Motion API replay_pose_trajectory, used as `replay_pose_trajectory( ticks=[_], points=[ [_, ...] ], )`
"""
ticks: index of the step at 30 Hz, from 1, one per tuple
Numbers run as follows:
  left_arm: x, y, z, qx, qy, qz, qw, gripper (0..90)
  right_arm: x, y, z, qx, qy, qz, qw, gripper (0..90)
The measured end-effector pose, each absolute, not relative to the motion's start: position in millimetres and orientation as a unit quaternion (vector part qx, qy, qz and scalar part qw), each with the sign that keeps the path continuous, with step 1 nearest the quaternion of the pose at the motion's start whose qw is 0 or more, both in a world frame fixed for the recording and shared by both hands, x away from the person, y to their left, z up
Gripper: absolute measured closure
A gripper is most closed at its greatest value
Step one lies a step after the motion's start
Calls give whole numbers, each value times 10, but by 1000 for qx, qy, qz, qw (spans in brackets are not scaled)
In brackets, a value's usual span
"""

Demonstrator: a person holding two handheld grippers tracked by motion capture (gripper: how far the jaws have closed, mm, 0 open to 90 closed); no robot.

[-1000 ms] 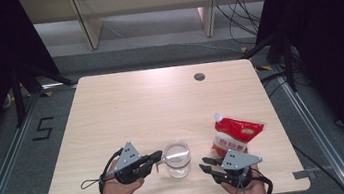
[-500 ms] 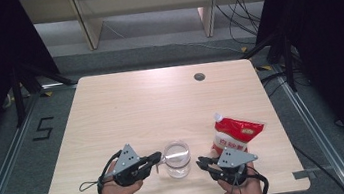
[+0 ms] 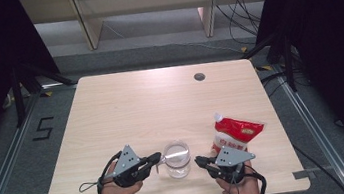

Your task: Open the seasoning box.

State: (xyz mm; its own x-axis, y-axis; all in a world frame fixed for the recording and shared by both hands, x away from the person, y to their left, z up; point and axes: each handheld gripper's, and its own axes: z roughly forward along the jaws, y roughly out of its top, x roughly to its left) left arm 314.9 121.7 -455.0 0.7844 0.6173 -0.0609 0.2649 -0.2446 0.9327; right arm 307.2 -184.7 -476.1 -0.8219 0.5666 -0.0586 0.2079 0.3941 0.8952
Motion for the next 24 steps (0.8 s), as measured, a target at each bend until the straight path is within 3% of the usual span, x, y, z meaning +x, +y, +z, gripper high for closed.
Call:
replay_pose_trajectory(
  ticks=[24],
  points=[
    [3135, 1222, -4566, 773, 280, 165, 545, 893, 3178, -1768, -4717, 237, 804, 512, 186, 892]
  ],
)
